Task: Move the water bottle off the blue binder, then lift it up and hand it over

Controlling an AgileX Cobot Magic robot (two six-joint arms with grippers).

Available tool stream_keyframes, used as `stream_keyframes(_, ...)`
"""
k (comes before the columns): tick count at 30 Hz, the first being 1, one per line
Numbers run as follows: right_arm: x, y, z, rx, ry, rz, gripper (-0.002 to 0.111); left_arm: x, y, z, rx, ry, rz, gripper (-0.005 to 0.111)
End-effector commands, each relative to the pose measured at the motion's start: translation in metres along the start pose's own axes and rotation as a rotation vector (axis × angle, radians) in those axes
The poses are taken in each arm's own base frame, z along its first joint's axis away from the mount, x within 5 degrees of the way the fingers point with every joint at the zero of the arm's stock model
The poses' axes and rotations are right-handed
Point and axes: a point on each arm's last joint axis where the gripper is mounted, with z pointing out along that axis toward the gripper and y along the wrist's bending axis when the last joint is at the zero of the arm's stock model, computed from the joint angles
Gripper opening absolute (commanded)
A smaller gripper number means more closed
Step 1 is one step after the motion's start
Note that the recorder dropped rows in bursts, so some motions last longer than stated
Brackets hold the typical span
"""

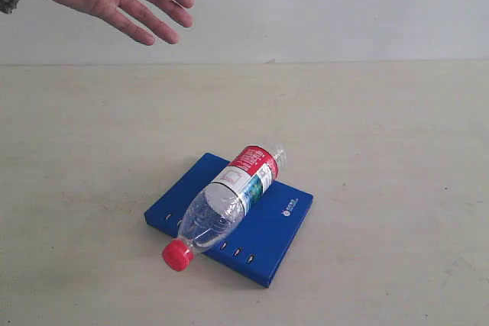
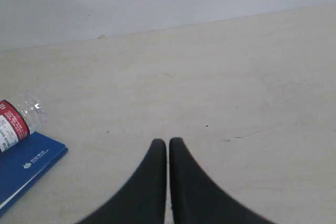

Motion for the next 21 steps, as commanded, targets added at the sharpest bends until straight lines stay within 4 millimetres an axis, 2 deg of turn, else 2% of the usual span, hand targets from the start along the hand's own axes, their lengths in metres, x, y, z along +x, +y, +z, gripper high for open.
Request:
stream_keyframes(1, -0.001, 0.001, 0.000, -0.011, -0.009, 0.031, 0.000, 0.000, 0.000, 0.001, -0.002, -0.001, 0.006, 0.004)
stream_keyframes(10, -0.004, 0.001, 0.002, -0.013, -0.028, 0.031, 0.000, 0.000, 0.000, 0.001, -0.002, -0.001, 0.006, 0.004)
stream_keyframes(17, -0.003, 0.000, 0.032, 0.023, 0.134, -0.025, 0.000, 0.000, 0.000, 0.001, -0.002, -0.001, 0.006, 0.004)
stream_keyframes(21, 0.011, -0.002, 0.053, 0.042, 0.318, -0.054, 0.000, 0.000, 0.000, 0.001, -0.002, -0.001, 0.006, 0.004)
